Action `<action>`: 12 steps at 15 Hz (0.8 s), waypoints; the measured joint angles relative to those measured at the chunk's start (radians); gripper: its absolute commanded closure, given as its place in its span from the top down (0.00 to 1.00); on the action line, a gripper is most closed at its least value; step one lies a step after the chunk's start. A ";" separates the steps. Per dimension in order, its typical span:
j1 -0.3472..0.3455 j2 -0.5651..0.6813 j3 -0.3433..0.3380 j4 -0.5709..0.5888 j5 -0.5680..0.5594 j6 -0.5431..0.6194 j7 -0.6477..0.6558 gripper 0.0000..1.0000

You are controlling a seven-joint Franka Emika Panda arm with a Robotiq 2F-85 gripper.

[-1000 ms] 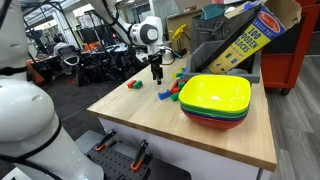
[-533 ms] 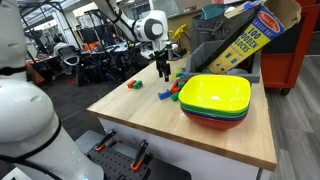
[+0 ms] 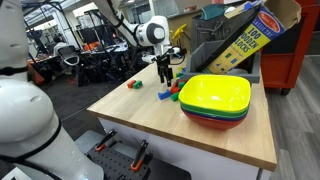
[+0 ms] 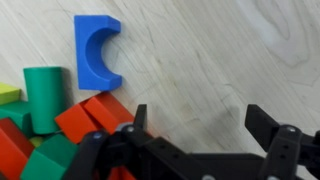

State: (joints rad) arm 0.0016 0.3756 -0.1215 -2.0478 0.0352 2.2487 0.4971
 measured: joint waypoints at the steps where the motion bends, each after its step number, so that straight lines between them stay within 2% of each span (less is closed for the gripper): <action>1: 0.000 0.000 -0.003 -0.006 -0.011 0.000 0.000 1.00; 12: 0.005 -0.058 -0.022 -0.040 -0.031 -0.047 0.000 1.00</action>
State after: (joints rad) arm 0.0062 0.3180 -0.1436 -2.0879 0.0043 2.2022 0.4975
